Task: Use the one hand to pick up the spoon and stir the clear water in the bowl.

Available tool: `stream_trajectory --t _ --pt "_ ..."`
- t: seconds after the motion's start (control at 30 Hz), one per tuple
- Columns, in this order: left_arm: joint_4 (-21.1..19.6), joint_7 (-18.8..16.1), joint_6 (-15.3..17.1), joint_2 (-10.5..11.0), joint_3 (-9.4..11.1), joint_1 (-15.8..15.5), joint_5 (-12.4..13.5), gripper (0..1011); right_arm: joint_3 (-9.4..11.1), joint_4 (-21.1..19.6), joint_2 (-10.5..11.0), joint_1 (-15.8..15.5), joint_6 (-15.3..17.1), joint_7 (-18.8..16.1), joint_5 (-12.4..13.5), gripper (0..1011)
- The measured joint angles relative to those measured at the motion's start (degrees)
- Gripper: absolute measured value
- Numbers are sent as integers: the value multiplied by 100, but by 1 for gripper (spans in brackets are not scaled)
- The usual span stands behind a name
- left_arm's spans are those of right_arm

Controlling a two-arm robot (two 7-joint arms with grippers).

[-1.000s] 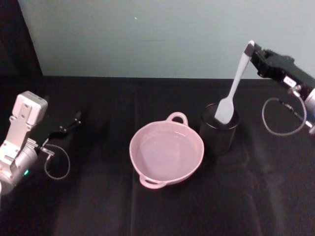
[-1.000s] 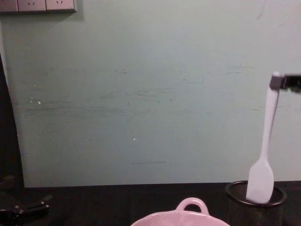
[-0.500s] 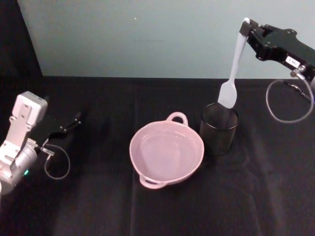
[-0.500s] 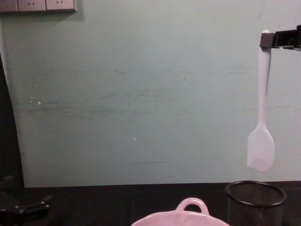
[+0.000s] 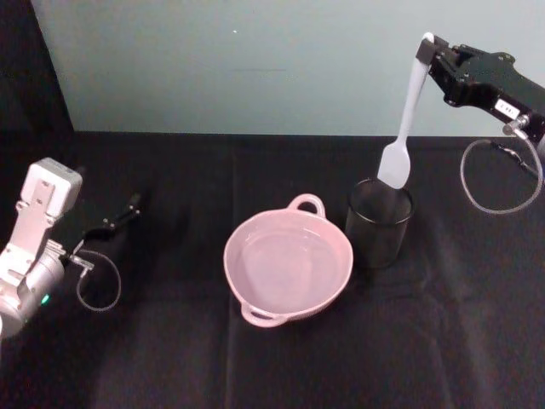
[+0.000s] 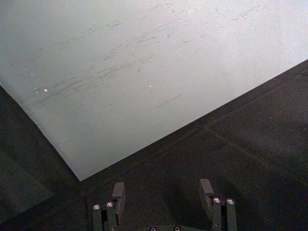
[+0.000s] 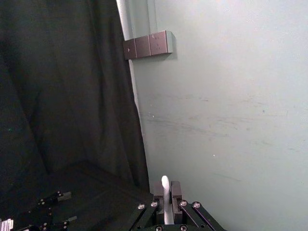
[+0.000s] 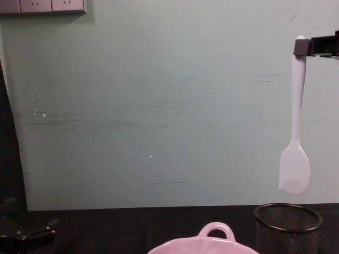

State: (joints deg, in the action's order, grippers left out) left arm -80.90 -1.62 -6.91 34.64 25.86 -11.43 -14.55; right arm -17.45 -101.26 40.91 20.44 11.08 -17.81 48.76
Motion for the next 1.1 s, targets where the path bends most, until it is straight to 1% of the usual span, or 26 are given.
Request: stream_trajectory --t 0.7,0.73,0.83,0.97,1.03,1.1 --pt "0 0 0 0 0 0 0 1011 -8 17 -21 -6 -13 -11 9 98" --pt "0 0 0 0 0 0 0 1011 -29 17 -47 10 -10 -13 -8 98" --pt "0 0 0 0 0 0 0 1011 -193 -10 -205 135 19 -27 -129 98" --pt "0 0 0 0 0 0 0 1011 -357 -28 -354 256 52 -68 -244 98" --pt "0 0 0 0 0 0 0 1011 -511 -24 -500 366 79 -108 -349 98" --pt "0 0 0 0 0 0 0 1011 -584 -11 -577 420 93 -121 -394 98"
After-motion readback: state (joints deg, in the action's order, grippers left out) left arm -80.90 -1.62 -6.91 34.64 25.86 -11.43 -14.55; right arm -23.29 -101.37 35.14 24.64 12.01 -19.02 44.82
